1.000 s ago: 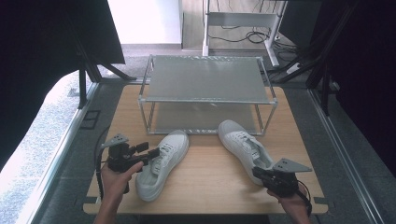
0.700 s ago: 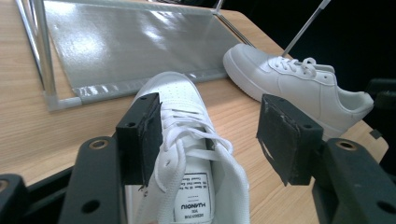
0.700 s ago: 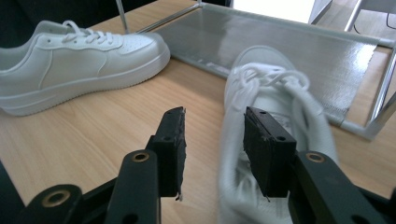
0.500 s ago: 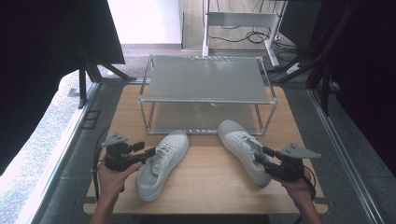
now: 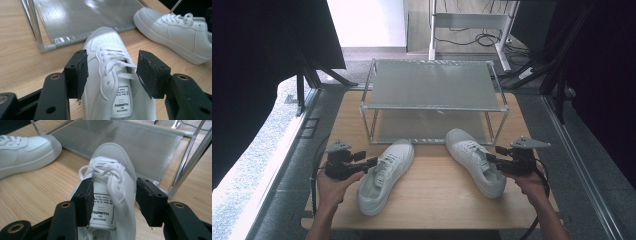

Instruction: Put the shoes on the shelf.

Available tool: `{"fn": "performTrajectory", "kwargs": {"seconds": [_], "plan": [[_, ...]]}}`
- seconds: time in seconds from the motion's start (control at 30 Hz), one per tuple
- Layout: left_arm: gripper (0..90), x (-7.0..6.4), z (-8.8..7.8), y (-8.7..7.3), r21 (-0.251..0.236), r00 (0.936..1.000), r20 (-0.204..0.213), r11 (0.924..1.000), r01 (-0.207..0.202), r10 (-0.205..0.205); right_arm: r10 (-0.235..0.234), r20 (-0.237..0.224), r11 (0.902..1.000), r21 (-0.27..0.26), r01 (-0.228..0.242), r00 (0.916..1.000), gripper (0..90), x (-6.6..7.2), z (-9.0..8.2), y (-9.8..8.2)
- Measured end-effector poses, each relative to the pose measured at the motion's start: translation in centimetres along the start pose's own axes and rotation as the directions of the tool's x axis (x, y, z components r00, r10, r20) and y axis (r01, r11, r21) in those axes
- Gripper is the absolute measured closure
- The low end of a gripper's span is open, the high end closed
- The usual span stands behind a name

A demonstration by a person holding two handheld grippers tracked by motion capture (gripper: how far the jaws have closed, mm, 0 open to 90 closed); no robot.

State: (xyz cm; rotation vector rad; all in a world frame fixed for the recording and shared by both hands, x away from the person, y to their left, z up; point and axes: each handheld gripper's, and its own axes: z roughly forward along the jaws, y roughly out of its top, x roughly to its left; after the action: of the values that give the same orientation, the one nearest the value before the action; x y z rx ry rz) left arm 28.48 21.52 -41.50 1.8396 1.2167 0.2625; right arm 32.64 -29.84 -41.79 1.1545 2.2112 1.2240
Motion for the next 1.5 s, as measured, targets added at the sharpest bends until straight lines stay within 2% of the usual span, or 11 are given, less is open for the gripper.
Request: {"fn": "performTrajectory", "kwargs": {"seconds": [0.1, 0.27, 0.47, 0.77, 0.87, 0.9, 1.07, 1.1, 1.2, 1.33, 1.5], "plan": [[45.7, 0.0, 0.4, -0.1, 0.015, 0.9997, -0.023, 0.9998, -0.010, 0.010, 0.002, -0.003, 0.9997, 0.025, -0.002, 1.0000, 48.2, -0.4, 0.4, -0.1], [49.3, 0.0, 0.9, -0.4, 0.043, 0.9992, -0.037, 0.9989, -0.017, 0.018, 0.000, -0.011, 0.9992, 0.041, 0.000, 0.9999, 47.8, -0.5, 0.6, -0.2], [52.1, -0.5, 1.6, -0.6, 0.093, 0.9966, -0.062, 0.9945, -0.048, 0.054, -0.008, -0.019, 0.9987, 0.049, 0.009, 0.9998, 47.8, -0.4, 0.7, 0.0], [54.1, -0.3, 2.9, -1.1, 0.133, 0.9931, -0.098, 0.9898, -0.050, 0.064, -0.015, 0.009, 0.9938, 0.110, 0.014, 0.9998, 48.1, -0.6, 1.9, -0.3], [54.3, -0.3, 3.3, -1.1, 0.143, 0.9924, -0.103, 0.9883, -0.052, 0.067, -0.033, 0.031, 0.9906, 0.134, 0.029, 0.9990, 49.0, -0.6, 2.3, -0.5], [54.3, -0.3, 3.5, -1.1, 0.150, 0.9916, -0.106, 0.9870, -0.057, 0.073, -0.047, 0.054, 0.9881, 0.149, 0.038, 0.9974, 50.0, -0.6, 2.5, -0.5], [54.4, -0.4, 4.1, -1.1, 0.169, 0.9900, -0.117, 0.9838, -0.059, 0.079, -0.064, 0.077, 0.9842, 0.170, 0.050, 0.9950, 51.3, -0.7, 3.1, -0.4], [54.5, -0.5, 4.3, -1.0, 0.179, 0.9877, -0.128, 0.9817, -0.066, 0.090, -0.086, 0.080, 0.9804, 0.184, 0.070, 0.9931, 52.1, -0.7, 3.5, -0.2], [54.6, -0.7, 4.6, -1.0, 0.193, 0.9850, -0.138, 0.9782, -0.076, 0.104, -0.105, 0.088, 0.9768, 0.196, 0.086, 0.9906, 52.5, -0.6, 3.8, 0.0], [55.5, -1.0, 5.3, -0.9, 0.224, 0.9779, -0.166, 0.9705, -0.089, 0.128, -0.134, 0.100, 0.9709, 0.212, 0.111, 0.9859, 54.3, -0.4, 4.4, 0.3], [57.8, -0.9, 6.0, -0.8, 0.236, 0.9763, -0.177, 0.9685, -0.080, 0.124, -0.147, 0.125, 0.9593, 0.260, 0.111, 0.9811, 58.0, -0.7, 5.7, 0.4]]}}
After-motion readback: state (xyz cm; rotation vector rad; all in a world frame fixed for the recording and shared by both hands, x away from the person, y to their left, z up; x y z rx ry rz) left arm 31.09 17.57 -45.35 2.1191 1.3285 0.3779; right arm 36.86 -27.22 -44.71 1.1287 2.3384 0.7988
